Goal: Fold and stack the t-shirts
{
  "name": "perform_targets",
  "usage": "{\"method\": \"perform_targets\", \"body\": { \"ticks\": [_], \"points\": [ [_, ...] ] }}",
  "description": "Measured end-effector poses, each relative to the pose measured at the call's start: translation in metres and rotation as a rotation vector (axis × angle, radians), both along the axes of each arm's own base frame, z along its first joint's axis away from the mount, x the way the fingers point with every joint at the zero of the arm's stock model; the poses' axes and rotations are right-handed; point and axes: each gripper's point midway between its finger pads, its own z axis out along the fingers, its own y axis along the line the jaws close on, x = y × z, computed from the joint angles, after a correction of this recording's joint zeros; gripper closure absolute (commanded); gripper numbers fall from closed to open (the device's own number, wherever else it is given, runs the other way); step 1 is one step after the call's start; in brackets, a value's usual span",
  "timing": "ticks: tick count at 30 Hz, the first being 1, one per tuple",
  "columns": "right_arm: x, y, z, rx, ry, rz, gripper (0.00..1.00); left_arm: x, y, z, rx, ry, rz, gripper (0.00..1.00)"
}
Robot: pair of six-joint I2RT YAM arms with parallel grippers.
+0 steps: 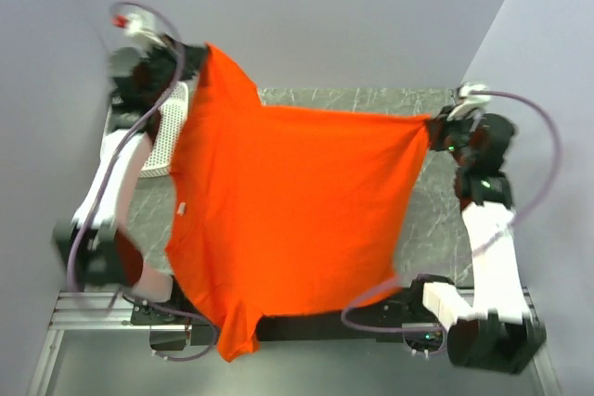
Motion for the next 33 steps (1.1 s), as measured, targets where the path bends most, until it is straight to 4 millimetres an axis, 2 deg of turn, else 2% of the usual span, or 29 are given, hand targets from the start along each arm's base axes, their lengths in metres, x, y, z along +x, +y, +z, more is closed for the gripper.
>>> {"method": "perform_targets", "body": {
  "ticks": [1, 2, 3, 4, 5, 8, 10, 12, 14, 15, 17, 21, 24, 28, 33],
  "points": [
    [0.012, -0.001, -0.037, 0.017, 0.074, 0.005, 1.00, 0.022, -0.004, -0.037, 0.008, 0.075, -0.011, 0.99],
    [0.023, -0.001, -0.074, 0.033, 0.151, 0.012, 1.00, 0.048, -0.010, -0.085, 0.020, 0.176, -0.021, 1.00],
    [0.032, -0.001, -0.105, 0.049, 0.219, 0.017, 1.00, 0.069, -0.015, -0.130, 0.035, 0.264, -0.031, 1.00],
    [0.042, -0.002, -0.132, 0.062, 0.280, 0.019, 1.00, 0.083, -0.021, -0.166, 0.049, 0.328, -0.042, 1.00],
    [0.050, -0.003, -0.152, 0.072, 0.326, 0.020, 1.00, 0.098, -0.027, -0.210, 0.069, 0.410, -0.052, 1.00],
    [0.089, -0.008, -0.210, 0.102, 0.478, 0.025, 1.00, 0.132, -0.044, -0.313, 0.112, 0.599, -0.071, 1.00],
    [0.119, -0.014, -0.234, 0.109, 0.527, 0.016, 1.00, 0.148, -0.050, -0.361, 0.130, 0.674, -0.060, 1.00],
    [0.139, -0.020, -0.250, 0.106, 0.554, -0.001, 1.00, 0.154, -0.053, -0.392, 0.145, 0.731, -0.045, 1.00],
    [0.152, -0.025, -0.263, 0.101, 0.574, -0.019, 1.00, 0.161, -0.052, -0.404, 0.160, 0.762, -0.025, 1.00],
    [0.158, -0.027, -0.264, 0.103, 0.578, -0.025, 1.00, 0.169, -0.052, -0.401, 0.164, 0.753, -0.017, 1.00],
    [0.170, -0.030, -0.262, 0.103, 0.575, -0.036, 1.00, 0.186, -0.052, -0.385, 0.165, 0.710, -0.003, 1.00],
    [0.194, -0.035, -0.246, 0.112, 0.535, -0.055, 1.00, 0.213, -0.046, -0.336, 0.159, 0.582, 0.018, 1.00],
    [0.197, -0.036, -0.241, 0.119, 0.524, -0.062, 1.00, 0.219, -0.042, -0.322, 0.150, 0.537, 0.024, 1.00],
    [0.197, -0.036, -0.241, 0.132, 0.528, -0.070, 1.00, 0.214, -0.036, -0.335, 0.143, 0.549, 0.010, 1.00],
    [0.197, -0.035, -0.240, 0.153, 0.529, -0.075, 1.00, 0.192, -0.035, -0.358, 0.137, 0.596, -0.036, 1.00]
  ]
}}
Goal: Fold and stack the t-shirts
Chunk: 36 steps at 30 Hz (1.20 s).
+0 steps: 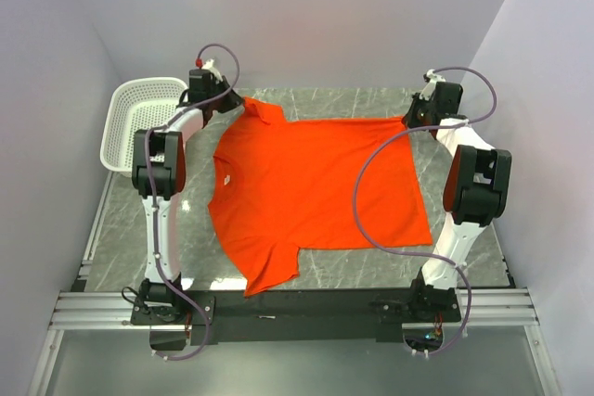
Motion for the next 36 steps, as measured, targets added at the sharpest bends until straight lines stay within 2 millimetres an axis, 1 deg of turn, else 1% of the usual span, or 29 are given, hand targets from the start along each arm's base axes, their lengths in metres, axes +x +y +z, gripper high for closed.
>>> {"method": "perform_targets", "body": {
  "ticks": [3, 5, 8, 11, 14, 16, 17, 19, 21, 23, 28, 31, 36],
  "points": [
    [0.000, 0.001, 0.001, 0.013, -0.001, -0.001, 1.00, -0.020, -0.003, -0.003, -0.012, 0.016, -0.029, 1.00],
    [0.000, 0.002, 0.001, 0.018, 0.000, 0.000, 1.00, -0.034, -0.005, 0.003, -0.018, 0.013, -0.046, 1.00],
    [0.000, 0.001, 0.001, 0.020, 0.000, -0.003, 1.00, -0.051, -0.007, 0.026, -0.028, -0.027, -0.068, 1.00],
    [-0.001, 0.000, 0.001, 0.026, 0.002, -0.008, 1.00, -0.067, -0.008, 0.061, -0.037, -0.096, -0.086, 1.00],
    [-0.001, -0.002, 0.001, 0.033, 0.003, -0.014, 1.00, -0.082, -0.009, 0.089, -0.044, -0.153, -0.098, 1.00],
    [-0.001, -0.003, 0.001, 0.038, 0.004, -0.017, 1.00, -0.090, -0.010, 0.102, -0.049, -0.181, -0.113, 1.00],
    [-0.002, -0.004, 0.001, 0.040, 0.005, -0.019, 1.00, -0.093, -0.011, 0.106, -0.050, -0.187, -0.120, 1.00],
    [-0.002, -0.005, 0.001, 0.045, 0.008, -0.019, 1.00, -0.100, -0.013, 0.107, -0.047, -0.189, -0.139, 1.00],
    [-0.003, -0.006, 0.001, 0.050, 0.010, -0.020, 1.00, -0.103, -0.015, 0.102, -0.044, -0.179, -0.156, 1.00],
    [-0.003, -0.006, 0.001, 0.053, 0.012, -0.019, 1.00, -0.109, -0.017, 0.093, -0.044, -0.147, -0.170, 1.00],
    [-0.005, -0.007, -0.001, 0.056, 0.020, -0.020, 1.00, -0.121, -0.019, 0.081, -0.035, -0.108, -0.186, 1.00],
    [-0.007, -0.008, -0.002, 0.059, 0.028, -0.022, 1.00, -0.132, -0.017, 0.084, -0.029, -0.103, -0.188, 1.00],
    [-0.009, -0.009, -0.003, 0.070, 0.034, -0.017, 1.00, -0.144, -0.016, 0.107, -0.014, -0.145, -0.195, 1.00]
  ]
}}
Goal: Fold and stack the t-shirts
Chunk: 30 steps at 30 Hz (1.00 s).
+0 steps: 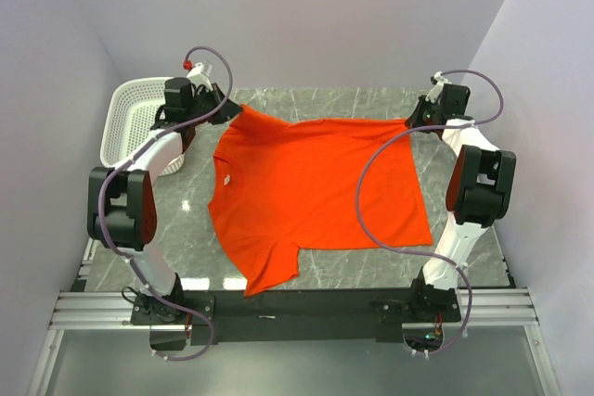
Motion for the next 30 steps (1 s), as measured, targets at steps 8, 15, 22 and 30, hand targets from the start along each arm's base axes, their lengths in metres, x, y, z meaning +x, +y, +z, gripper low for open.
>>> {"method": "perform_targets", "body": {
  "ticks": [8, 15, 22, 30],
  "points": [
    [-0.002, -0.002, -0.001, 0.010, 0.007, 0.001, 0.99, -0.010, 0.000, 0.008, 0.008, -0.018, -0.006, 1.00],
    [-0.004, -0.005, -0.001, 0.024, 0.014, 0.000, 0.99, -0.018, 0.001, -0.003, 0.017, 0.021, -0.009, 1.00],
    [-0.005, -0.008, -0.002, 0.028, 0.015, -0.004, 0.98, -0.027, 0.001, 0.002, 0.018, 0.017, -0.010, 1.00],
    [-0.006, -0.008, -0.004, 0.035, 0.022, 0.000, 0.98, -0.038, 0.003, 0.005, 0.023, 0.011, -0.012, 1.00]
  ]
}}
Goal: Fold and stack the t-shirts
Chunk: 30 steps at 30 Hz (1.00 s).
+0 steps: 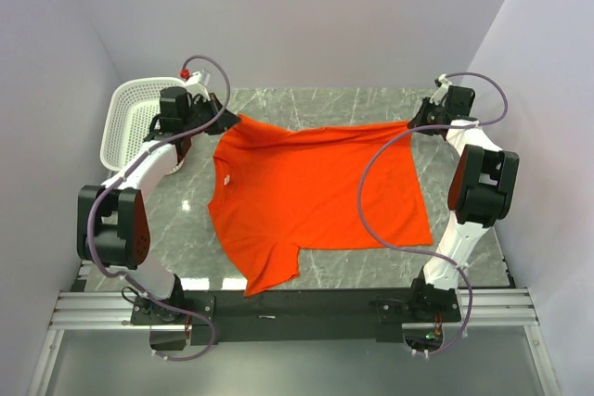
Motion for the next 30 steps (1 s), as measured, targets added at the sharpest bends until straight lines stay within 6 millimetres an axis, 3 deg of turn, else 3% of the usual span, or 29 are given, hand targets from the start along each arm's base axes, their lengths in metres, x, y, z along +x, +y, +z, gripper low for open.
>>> {"method": "perform_targets", "body": {
  "ticks": [21, 25, 27, 30],
  "points": [
    [-0.002, -0.004, -0.005, -0.003, 0.005, 0.018, 0.96, -0.027, 0.004, 0.000, 0.001, 0.007, 0.008, 1.00],
    [-0.009, -0.005, -0.013, 0.001, 0.024, 0.026, 0.94, -0.032, 0.004, -0.005, 0.000, 0.019, 0.007, 1.00],
    [-0.015, -0.006, -0.019, 0.003, 0.042, 0.029, 0.92, -0.035, 0.003, -0.008, -0.002, 0.028, 0.008, 1.00],
    [-0.025, -0.009, -0.027, 0.007, 0.073, 0.028, 0.76, -0.042, 0.003, -0.012, -0.008, 0.043, 0.010, 1.00]
  ]
}}
